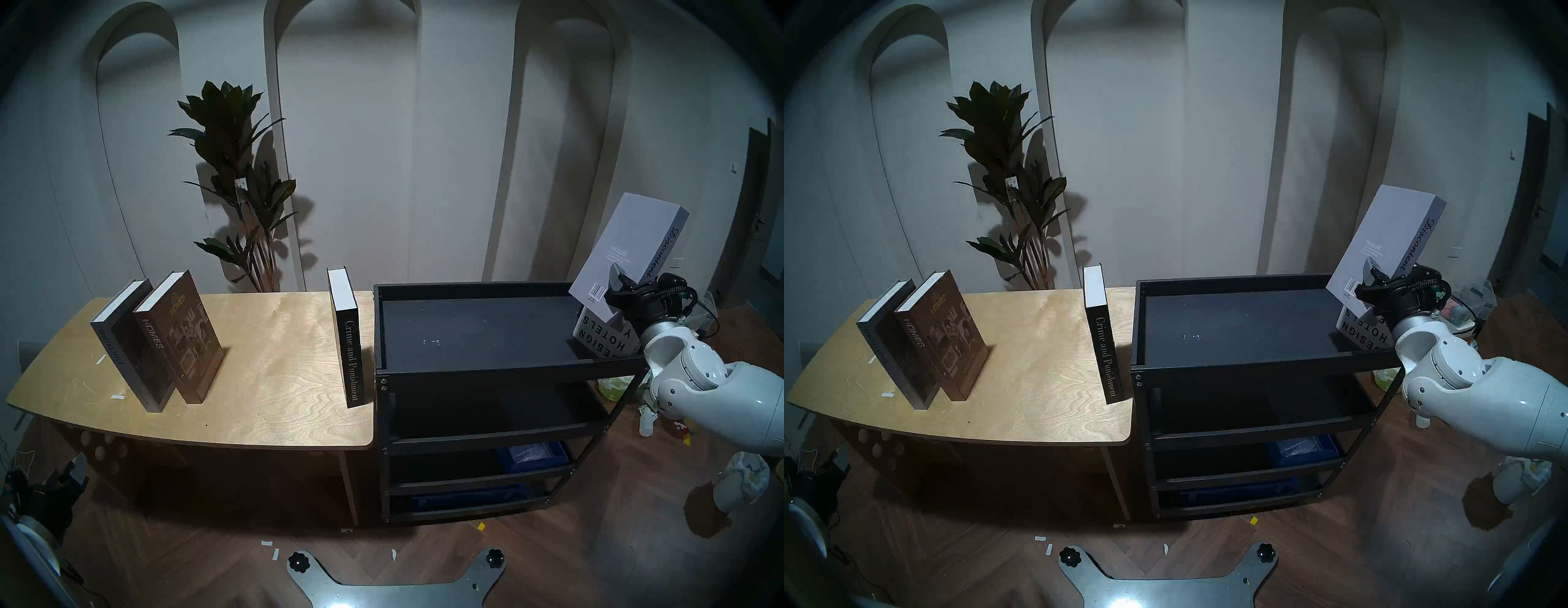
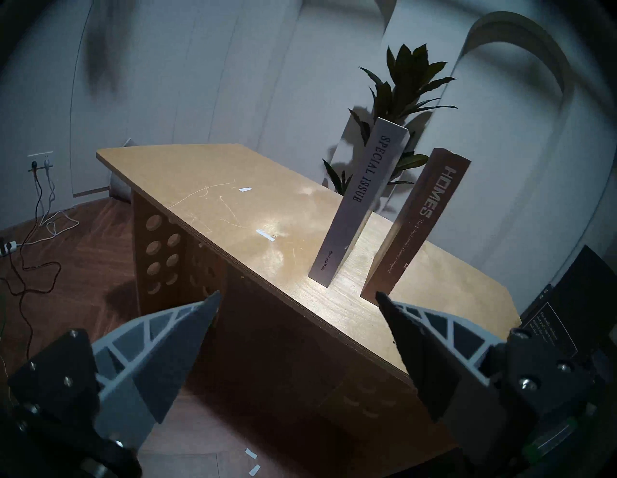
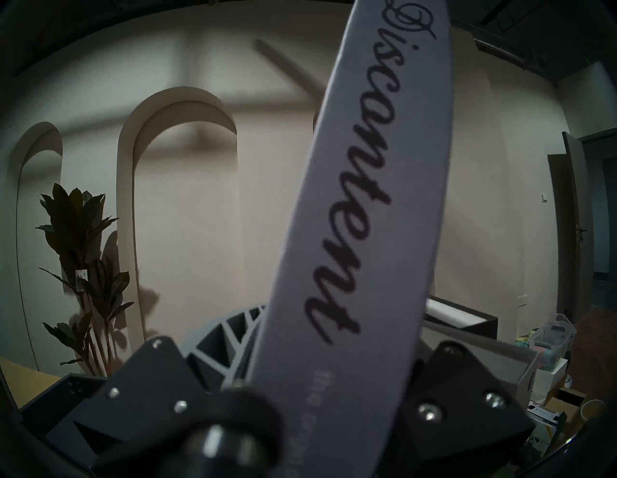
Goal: Move the books from the display table onto the shelf, standing them upright with spines facing out and tallest at one end
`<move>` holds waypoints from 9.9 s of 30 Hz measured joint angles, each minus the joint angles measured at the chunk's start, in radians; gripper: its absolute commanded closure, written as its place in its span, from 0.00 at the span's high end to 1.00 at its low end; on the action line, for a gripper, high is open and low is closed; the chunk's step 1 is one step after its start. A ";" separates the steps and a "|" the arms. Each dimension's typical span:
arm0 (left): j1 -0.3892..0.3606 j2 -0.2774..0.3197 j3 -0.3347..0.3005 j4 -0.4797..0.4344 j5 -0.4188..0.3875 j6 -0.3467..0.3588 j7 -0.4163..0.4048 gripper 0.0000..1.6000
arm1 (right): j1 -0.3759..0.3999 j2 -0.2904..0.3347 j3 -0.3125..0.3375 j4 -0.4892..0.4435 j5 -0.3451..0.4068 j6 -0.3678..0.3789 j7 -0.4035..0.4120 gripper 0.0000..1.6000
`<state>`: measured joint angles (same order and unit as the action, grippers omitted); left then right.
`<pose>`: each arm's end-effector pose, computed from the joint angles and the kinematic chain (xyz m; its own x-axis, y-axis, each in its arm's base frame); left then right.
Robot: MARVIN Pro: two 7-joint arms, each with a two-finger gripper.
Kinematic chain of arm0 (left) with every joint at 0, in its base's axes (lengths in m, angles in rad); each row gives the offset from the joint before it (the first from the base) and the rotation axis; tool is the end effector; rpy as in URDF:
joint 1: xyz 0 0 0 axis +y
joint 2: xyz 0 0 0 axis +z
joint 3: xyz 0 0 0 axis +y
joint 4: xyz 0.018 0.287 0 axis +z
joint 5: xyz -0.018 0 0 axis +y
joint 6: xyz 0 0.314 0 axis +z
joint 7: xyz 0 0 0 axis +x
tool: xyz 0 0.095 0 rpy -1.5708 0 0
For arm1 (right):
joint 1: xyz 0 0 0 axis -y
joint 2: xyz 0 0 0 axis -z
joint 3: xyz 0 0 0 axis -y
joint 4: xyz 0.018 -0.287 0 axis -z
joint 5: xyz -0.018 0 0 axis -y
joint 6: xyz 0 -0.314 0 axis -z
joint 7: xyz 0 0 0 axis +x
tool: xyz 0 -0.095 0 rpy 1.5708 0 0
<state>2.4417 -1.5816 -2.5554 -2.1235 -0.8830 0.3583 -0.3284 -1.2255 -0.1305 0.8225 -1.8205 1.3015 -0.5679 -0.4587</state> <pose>0.0821 0.2784 -0.2421 0.1315 0.3963 0.9086 0.4423 -0.8438 0.3040 0.4024 -0.2041 -0.1343 -0.2126 -0.0448 0.9761 -0.0744 -0.9953 -0.0619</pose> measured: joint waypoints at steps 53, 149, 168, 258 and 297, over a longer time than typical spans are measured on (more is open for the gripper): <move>-0.210 0.057 -0.026 0.461 0.248 -0.606 -0.457 1.00 | 0.257 -0.364 -0.030 0.337 -0.328 0.465 0.270 0.00; -0.229 -0.021 -0.031 0.349 0.273 -0.658 -0.559 1.00 | 0.056 -0.286 -0.072 0.480 -0.235 0.204 0.304 1.00; -0.213 -0.051 -0.040 0.285 0.253 -0.658 -0.586 1.00 | 0.054 -0.132 0.036 0.267 -0.109 0.136 0.247 0.23; -0.171 -0.109 -0.213 0.216 0.179 -0.622 -0.628 1.00 | -0.353 0.012 0.500 -0.237 0.048 -0.179 0.145 1.00; -0.155 0.061 -0.298 0.403 0.103 -0.612 -0.786 1.00 | -0.530 -0.139 0.105 -0.607 -0.160 -0.169 0.091 1.00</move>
<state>2.2871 -1.5208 -2.8539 -1.7205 -0.7798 -0.2541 -1.1144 -1.7552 -0.2694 0.9271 -2.4274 1.1420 -0.7372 -0.3673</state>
